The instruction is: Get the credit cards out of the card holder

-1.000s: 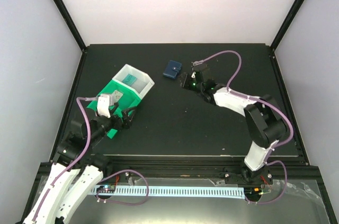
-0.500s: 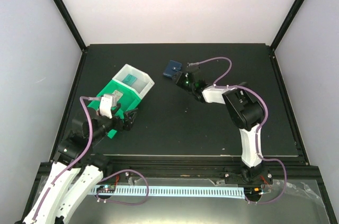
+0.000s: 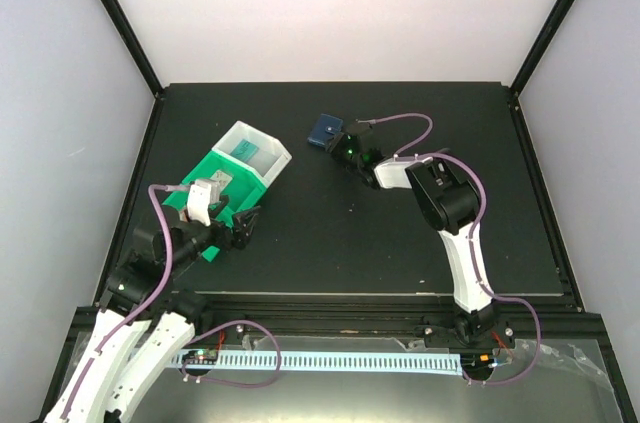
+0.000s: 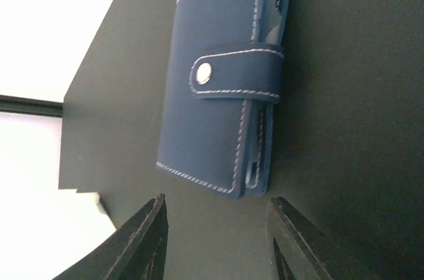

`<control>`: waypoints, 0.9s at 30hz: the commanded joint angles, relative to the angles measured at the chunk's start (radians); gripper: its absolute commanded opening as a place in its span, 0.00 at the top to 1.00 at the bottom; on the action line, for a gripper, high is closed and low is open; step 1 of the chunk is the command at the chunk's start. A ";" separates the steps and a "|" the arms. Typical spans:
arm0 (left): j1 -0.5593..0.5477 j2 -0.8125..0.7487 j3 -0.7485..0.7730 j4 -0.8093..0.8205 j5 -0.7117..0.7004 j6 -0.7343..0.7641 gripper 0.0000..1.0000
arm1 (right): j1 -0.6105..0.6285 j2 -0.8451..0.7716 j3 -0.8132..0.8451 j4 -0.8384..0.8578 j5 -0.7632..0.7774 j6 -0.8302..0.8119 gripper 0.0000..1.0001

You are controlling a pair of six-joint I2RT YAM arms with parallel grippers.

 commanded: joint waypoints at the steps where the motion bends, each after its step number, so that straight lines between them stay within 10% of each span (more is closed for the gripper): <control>1: 0.008 -0.018 0.019 -0.002 0.017 0.019 0.01 | -0.011 0.048 0.042 0.034 0.019 0.036 0.57; 27: 0.008 -0.003 0.016 0.004 0.022 0.026 0.01 | -0.041 0.131 0.120 0.037 -0.012 0.128 0.78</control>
